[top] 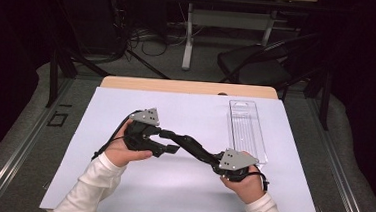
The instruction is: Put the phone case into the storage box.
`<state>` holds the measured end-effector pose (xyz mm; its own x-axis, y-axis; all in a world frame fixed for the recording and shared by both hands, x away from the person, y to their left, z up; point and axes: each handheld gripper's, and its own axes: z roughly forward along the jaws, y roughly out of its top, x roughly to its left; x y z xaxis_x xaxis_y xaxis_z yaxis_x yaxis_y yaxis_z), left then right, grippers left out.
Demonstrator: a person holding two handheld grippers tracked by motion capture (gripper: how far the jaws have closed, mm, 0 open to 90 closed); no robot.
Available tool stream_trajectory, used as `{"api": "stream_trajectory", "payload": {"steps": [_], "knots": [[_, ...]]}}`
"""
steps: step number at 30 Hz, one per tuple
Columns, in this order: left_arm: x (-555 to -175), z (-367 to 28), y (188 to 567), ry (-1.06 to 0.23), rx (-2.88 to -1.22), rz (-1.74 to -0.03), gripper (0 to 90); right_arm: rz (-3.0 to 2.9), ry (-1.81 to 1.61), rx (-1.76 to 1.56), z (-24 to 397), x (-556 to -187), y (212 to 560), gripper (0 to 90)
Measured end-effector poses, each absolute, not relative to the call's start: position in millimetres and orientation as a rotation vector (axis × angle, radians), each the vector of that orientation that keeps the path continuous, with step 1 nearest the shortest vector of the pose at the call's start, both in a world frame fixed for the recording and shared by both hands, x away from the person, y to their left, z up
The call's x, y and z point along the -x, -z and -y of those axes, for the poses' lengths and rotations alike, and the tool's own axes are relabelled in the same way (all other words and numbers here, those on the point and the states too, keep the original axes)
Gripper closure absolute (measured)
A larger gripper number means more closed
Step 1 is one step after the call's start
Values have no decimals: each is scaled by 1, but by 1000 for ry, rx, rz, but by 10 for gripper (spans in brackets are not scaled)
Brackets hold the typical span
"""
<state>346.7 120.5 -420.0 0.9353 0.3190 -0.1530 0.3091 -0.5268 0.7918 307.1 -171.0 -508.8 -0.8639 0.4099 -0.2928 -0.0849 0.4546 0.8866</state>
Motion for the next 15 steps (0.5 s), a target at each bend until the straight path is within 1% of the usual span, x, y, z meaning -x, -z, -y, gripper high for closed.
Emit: {"api": "stream_trajectory", "payload": {"steps": [15], "knots": [[-343, -114, 421, -14, -2162, -391, 550, -2264, -1433, -264, 167, -307, 512, 877]]}}
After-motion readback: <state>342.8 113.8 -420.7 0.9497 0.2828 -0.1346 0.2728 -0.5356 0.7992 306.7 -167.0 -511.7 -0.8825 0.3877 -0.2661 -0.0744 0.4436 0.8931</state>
